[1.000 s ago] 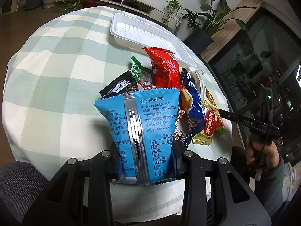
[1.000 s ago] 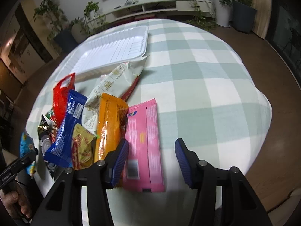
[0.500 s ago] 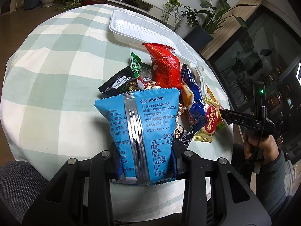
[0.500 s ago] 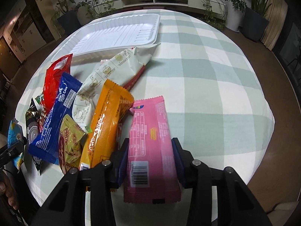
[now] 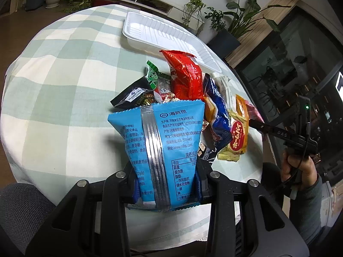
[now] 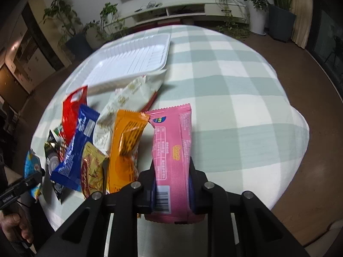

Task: Organize snacks
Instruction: 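Grasp the pink bar with the right gripper while the left gripper lifts the blue bag, then lower both packets into the white tray and open both grippers, then grasp the black packet with the left gripper while the right gripper grasps the orange bar, then lift the black packet and orange bar toward the white tray with both grippers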

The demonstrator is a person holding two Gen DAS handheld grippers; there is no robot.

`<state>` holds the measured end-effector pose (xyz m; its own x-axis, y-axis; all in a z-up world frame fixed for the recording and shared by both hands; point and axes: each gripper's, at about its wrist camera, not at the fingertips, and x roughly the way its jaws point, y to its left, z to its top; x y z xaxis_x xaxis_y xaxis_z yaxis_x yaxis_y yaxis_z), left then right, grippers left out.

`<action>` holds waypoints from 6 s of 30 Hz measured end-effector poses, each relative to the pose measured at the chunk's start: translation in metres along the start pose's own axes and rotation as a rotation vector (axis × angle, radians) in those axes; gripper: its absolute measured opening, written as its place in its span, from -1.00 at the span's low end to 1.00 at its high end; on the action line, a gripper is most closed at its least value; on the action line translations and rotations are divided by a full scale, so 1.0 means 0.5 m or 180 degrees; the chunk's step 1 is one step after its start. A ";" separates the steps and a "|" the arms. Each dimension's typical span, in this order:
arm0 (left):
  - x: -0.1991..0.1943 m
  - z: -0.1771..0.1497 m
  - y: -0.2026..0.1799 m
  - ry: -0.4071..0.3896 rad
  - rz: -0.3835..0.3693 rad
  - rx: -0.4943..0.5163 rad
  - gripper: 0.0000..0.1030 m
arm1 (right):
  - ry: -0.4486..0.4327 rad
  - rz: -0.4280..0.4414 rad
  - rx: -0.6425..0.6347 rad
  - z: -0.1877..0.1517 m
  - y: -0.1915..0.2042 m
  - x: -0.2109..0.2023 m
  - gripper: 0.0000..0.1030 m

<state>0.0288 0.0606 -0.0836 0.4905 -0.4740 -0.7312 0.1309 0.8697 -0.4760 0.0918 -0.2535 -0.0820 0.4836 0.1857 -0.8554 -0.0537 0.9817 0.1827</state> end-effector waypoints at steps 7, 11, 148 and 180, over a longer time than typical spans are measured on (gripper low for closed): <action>-0.010 0.011 0.011 -0.0029 -0.0031 -0.0038 -0.34 | -0.0020 0.0022 0.0194 0.006 -0.032 -0.003 -0.54; -0.024 0.023 0.021 -0.0072 -0.0045 -0.0067 -0.34 | -0.0037 0.0031 0.0269 0.014 -0.049 0.000 -0.55; 0.059 -0.024 -0.059 0.0425 0.1567 0.0298 0.81 | -0.0818 0.0583 0.0523 -0.124 0.065 -0.106 0.59; 0.022 0.001 -0.016 0.0237 0.1076 0.0542 -0.57 | 0.0271 -0.0345 -0.0580 -0.036 0.053 0.027 0.19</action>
<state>0.0334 0.0486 -0.0876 0.4673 -0.1598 -0.8695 0.1168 0.9861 -0.1184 0.0812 -0.2241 -0.0976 0.4201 0.0741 -0.9045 -0.1660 0.9861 0.0036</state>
